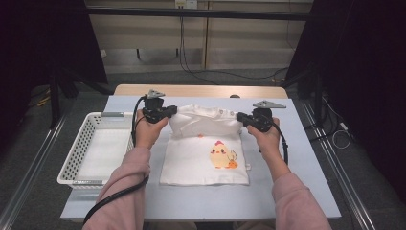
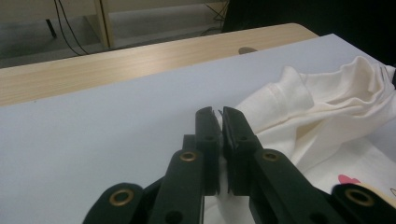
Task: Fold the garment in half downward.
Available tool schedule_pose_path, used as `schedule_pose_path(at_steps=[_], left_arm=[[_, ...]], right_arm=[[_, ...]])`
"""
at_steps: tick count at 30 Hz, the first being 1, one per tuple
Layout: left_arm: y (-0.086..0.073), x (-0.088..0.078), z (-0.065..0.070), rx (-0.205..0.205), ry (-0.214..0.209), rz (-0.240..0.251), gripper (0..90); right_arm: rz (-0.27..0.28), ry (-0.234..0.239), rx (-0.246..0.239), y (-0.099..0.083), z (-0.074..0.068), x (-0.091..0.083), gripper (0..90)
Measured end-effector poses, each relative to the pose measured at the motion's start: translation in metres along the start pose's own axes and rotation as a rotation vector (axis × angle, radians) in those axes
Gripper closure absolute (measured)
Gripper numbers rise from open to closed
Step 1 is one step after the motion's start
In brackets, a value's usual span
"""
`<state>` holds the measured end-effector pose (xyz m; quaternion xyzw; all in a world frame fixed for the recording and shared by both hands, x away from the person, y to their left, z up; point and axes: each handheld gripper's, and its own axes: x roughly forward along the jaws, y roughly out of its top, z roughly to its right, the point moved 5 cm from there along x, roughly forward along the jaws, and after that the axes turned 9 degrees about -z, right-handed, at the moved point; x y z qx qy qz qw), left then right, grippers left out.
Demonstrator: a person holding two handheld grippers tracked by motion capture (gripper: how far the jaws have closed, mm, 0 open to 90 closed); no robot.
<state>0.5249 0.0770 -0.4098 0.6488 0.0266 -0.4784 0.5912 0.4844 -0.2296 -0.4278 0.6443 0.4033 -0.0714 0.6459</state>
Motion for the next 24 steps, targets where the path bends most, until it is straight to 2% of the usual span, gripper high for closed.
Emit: schedule_pose_path(at_steps=[5, 8, 12, 24], left_arm=[[-0.002, -0.002, 0.001, -0.004, 0.0, 0.007, 86.2], [-0.004, -0.003, 0.002, 0.007, 0.001, -0.001, 86.1], [-0.006, -0.004, 0.004, 0.009, -0.008, 0.0, 86.2], [-0.014, -0.01, 0.01, 0.019, -0.026, 0.003, 86.2]], right_arm=[[0.005, 0.005, -0.002, 0.0, -0.002, -0.003, 84.6], [0.002, 0.011, -0.007, -0.002, -0.003, -0.004, 84.6], [0.004, 0.016, 0.002, -0.006, -0.003, -0.006, 84.6], [0.005, 0.028, -0.011, -0.015, -0.007, -0.013, 84.6]])
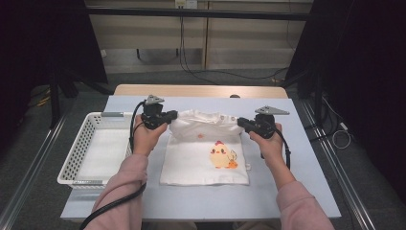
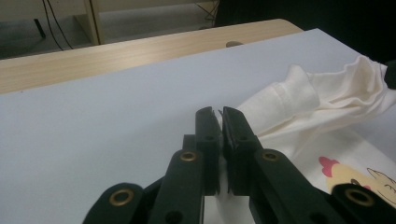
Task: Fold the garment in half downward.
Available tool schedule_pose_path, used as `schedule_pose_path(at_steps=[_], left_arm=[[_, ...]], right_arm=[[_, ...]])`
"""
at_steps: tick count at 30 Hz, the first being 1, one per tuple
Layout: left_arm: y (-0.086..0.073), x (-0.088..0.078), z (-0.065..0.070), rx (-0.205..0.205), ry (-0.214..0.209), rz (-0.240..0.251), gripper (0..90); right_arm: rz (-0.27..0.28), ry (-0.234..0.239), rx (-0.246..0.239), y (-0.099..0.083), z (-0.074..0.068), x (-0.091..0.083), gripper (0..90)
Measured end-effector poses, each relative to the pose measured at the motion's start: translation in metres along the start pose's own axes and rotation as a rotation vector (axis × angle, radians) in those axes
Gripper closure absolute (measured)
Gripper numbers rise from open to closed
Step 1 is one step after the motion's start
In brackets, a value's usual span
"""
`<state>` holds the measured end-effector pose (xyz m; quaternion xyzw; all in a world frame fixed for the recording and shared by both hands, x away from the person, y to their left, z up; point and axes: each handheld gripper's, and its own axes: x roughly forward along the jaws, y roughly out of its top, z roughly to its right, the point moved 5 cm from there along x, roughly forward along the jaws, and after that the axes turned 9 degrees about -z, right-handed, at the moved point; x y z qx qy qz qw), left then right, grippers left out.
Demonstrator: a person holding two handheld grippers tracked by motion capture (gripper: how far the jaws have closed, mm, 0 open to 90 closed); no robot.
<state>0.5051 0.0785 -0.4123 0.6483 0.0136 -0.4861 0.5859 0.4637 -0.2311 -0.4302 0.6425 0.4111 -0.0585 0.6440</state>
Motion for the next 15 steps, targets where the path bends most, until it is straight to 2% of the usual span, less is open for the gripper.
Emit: schedule_pose_path(at_steps=[1, 3, 15], left_arm=[[-0.001, 0.0, 0.001, -0.006, -0.003, 0.004, 86.2], [-0.003, -0.001, 0.001, 0.01, -0.004, -0.007, 86.2], [-0.01, -0.004, 0.009, -0.01, -0.023, 0.007, 86.2]], right_arm=[[0.003, -0.002, -0.003, -0.001, 0.0, 0.0, 84.6], [0.0, 0.003, -0.007, -0.003, -0.001, -0.001, 84.6], [0.003, 0.014, -0.004, -0.012, -0.005, -0.007, 84.5]])
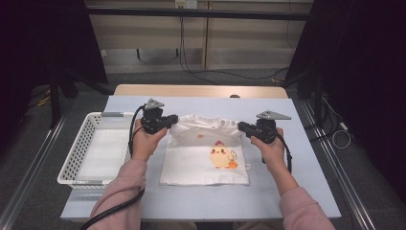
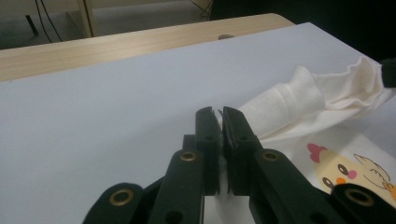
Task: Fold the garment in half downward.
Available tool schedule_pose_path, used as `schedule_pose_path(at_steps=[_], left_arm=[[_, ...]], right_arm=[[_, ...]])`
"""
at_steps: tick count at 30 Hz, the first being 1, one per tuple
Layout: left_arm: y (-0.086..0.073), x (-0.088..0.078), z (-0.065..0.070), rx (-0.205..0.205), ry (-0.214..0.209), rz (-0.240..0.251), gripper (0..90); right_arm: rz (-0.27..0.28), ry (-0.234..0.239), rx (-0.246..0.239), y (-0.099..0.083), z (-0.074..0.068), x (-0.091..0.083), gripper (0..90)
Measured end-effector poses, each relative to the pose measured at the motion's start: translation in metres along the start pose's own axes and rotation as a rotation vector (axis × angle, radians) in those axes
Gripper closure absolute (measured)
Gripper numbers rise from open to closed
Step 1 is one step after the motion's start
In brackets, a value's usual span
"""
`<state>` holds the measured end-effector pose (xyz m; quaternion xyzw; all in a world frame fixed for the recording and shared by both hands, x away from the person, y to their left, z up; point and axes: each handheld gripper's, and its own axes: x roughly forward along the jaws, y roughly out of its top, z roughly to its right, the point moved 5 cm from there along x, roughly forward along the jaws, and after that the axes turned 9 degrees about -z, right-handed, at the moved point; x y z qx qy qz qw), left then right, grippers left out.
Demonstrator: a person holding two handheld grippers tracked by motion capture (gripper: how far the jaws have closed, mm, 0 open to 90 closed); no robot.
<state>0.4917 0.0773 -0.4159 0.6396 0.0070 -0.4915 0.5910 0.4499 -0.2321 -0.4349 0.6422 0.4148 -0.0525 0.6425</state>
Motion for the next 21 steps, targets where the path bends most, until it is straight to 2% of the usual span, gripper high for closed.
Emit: schedule_pose_path(at_steps=[2, 3, 4, 5, 6, 7, 10, 14, 16, 18, 19, 20, 21], left_arm=[[-0.002, -0.003, -0.002, 0.05, 0.007, -0.038, 86.2], [-0.003, -0.004, -0.002, 0.053, 0.005, -0.037, 86.2], [-0.002, -0.003, 0.001, 0.021, 0.003, -0.017, 86.2], [-0.003, -0.004, 0.002, 0.011, -0.008, -0.024, 86.2], [-0.003, -0.005, 0.001, 0.026, 0.004, -0.02, 86.2], [-0.003, -0.006, 0.002, 0.02, 0.001, -0.011, 86.2], [-0.005, -0.009, 0.003, 0.038, 0.009, -0.018, 86.2], [-0.008, -0.01, 0.005, 0.031, -0.001, -0.008, 86.2], [-0.01, -0.01, 0.005, 0.04, 0.006, -0.026, 86.2], [-0.012, -0.01, 0.006, 0.028, 0.003, -0.02, 86.2], [-0.013, -0.013, 0.004, 0.069, 0.015, -0.054, 86.2], [-0.013, -0.011, 0.007, 0.041, 0.008, -0.028, 86.2], [-0.015, -0.013, 0.005, 0.074, 0.006, -0.051, 86.2]], right_arm=[[-0.005, 0.004, -0.004, -0.001, -0.001, -0.001, 84.5], [-0.006, 0.004, -0.003, -0.002, -0.001, -0.001, 84.5], [-0.001, 0.004, -0.005, -0.002, -0.001, -0.002, 84.5], [-0.003, 0.007, -0.002, -0.003, -0.002, -0.002, 84.5], [-0.006, 0.008, -0.004, -0.003, -0.002, -0.003, 84.5], [-0.009, 0.009, -0.003, -0.003, -0.002, -0.003, 84.5], [-0.008, 0.011, -0.01, -0.005, -0.005, -0.005, 84.5], [-0.002, 0.022, -0.009, -0.007, -0.007, -0.007, 84.4], [-0.001, 0.023, -0.011, -0.009, -0.008, -0.008, 84.4], [-0.008, 0.025, -0.009, -0.012, -0.01, -0.009, 84.4], [-0.008, 0.025, -0.003, -0.013, -0.01, -0.01, 84.3], [-0.005, 0.029, -0.006, -0.013, -0.01, -0.01, 84.4], [-0.005, 0.03, -0.008, -0.014, -0.011, -0.01, 84.4]])
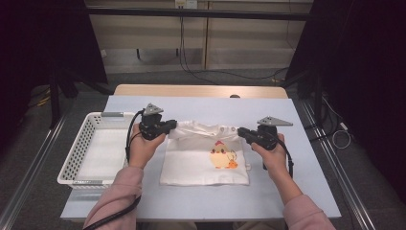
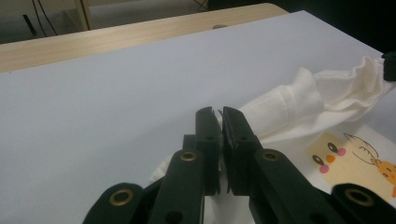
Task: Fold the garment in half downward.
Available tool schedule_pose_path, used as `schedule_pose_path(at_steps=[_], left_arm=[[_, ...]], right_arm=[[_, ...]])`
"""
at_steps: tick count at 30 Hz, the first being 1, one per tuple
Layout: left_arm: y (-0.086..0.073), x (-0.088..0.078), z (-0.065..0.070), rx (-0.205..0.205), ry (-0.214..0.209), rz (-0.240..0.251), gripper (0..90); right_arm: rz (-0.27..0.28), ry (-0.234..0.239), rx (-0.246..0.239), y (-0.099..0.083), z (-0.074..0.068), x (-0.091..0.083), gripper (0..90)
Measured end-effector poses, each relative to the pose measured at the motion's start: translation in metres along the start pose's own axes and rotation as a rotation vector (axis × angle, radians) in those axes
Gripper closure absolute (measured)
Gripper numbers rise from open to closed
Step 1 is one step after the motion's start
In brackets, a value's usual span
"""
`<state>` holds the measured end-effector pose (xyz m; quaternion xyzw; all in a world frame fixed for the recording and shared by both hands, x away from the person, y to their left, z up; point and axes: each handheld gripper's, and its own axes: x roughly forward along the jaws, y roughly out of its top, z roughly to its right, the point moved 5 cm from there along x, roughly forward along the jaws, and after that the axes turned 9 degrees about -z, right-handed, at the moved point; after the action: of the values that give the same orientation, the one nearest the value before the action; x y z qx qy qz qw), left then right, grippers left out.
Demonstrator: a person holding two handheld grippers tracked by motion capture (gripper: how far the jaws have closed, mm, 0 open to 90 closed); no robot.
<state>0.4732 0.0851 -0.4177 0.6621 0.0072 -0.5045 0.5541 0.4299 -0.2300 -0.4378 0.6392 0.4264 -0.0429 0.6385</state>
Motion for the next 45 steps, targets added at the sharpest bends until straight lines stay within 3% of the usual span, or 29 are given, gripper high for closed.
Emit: schedule_pose_path(at_steps=[7, 8, 10, 11, 12, 13, 15, 17, 18, 19, 20, 22, 23, 24, 25, 27, 28, 29, 32, 33, 35, 36, 45], left_arm=[[-0.004, -0.002, 0.002, -0.004, -0.013, 0.002, 86.2], [-0.003, 0.0, 0.005, -0.042, -0.02, 0.03, 86.2], [-0.005, 0.0, 0.006, -0.047, -0.024, 0.027, 86.2], [-0.007, -0.001, 0.004, -0.011, -0.019, 0.006, 86.2], [-0.008, -0.002, 0.004, -0.001, -0.018, 0.0, 86.2], [-0.007, 0.0, 0.007, -0.039, -0.025, 0.028, 86.2], [-0.011, -0.001, 0.005, -0.002, -0.022, -0.006, 86.2], [-0.011, 0.001, 0.008, -0.045, -0.028, 0.027, 86.2], [-0.014, -0.002, 0.004, 0.007, -0.016, -0.017, 86.3], [-0.013, 0.001, 0.008, -0.042, -0.028, 0.027, 86.3], [-0.015, -0.001, 0.005, 0.002, -0.021, -0.008, 86.2], [-0.017, -0.001, 0.006, 0.002, -0.018, -0.015, 86.3], [-0.016, 0.001, 0.009, -0.046, -0.024, 0.02, 86.3], [-0.016, 0.001, 0.009, -0.044, -0.027, 0.02, 86.3], [-0.018, 0.0, 0.007, 0.0, -0.023, -0.012, 86.3], [-0.019, 0.0, 0.007, -0.002, -0.025, -0.007, 86.3], [-0.018, 0.001, 0.009, -0.042, -0.03, 0.014, 86.3], [-0.02, 0.001, 0.007, -0.017, -0.03, 0.001, 86.3], [-0.023, 0.0, 0.007, -0.007, -0.027, -0.014, 86.4], [-0.022, 0.001, 0.009, -0.048, -0.033, 0.023, 86.3], [-0.024, 0.001, 0.009, -0.048, -0.032, 0.022, 86.3], [-0.026, -0.001, 0.006, -0.001, -0.03, -0.014, 86.3], [-0.029, -0.002, 0.009, -0.015, -0.018, -0.002, 86.4]], right_arm=[[0.003, 0.005, 0.011, -0.006, 0.0, -0.001, 84.2], [0.0, 0.009, 0.013, -0.007, -0.001, -0.001, 84.2], [-0.002, 0.011, 0.013, -0.009, -0.001, -0.001, 84.1], [-0.005, 0.014, 0.016, -0.01, -0.001, -0.001, 84.1], [0.002, 0.011, 0.011, -0.01, -0.001, -0.001, 84.1], [0.001, 0.013, 0.016, -0.012, -0.001, 0.0, 84.1], [-0.006, 0.011, 0.019, -0.014, -0.001, 0.0, 84.1], [-0.006, 0.016, 0.011, -0.016, 0.0, 0.001, 84.0], [-0.007, 0.017, 0.018, -0.016, -0.001, 0.001, 84.0], [-0.006, 0.018, 0.015, -0.017, -0.001, 0.001, 84.0], [-0.005, 0.018, 0.012, -0.017, -0.001, 0.001, 84.0], [-0.005, 0.019, 0.014, -0.018, -0.002, 0.002, 84.0], [-0.008, 0.02, 0.013, -0.019, -0.002, 0.002, 84.0], [-0.012, 0.018, 0.013, -0.02, -0.002, 0.002, 84.0], [-0.013, 0.018, 0.013, -0.02, -0.002, 0.003, 84.0], [-0.007, 0.017, 0.007, -0.02, -0.002, 0.003, 84.0], [-0.006, 0.017, 0.006, -0.02, -0.002, 0.003, 84.0], [-0.007, 0.016, 0.004, -0.02, -0.002, 0.003, 84.0], [-0.015, 0.019, 0.009, -0.021, -0.003, 0.002, 84.0], [-0.016, 0.02, 0.008, -0.021, -0.004, 0.002, 84.0], [-0.015, 0.023, 0.0, -0.022, -0.004, 0.002, 84.0], [-0.015, 0.024, 0.001, -0.023, -0.004, 0.002, 84.0], [-0.015, 0.031, 0.004, -0.029, -0.005, 0.001, 84.2]])
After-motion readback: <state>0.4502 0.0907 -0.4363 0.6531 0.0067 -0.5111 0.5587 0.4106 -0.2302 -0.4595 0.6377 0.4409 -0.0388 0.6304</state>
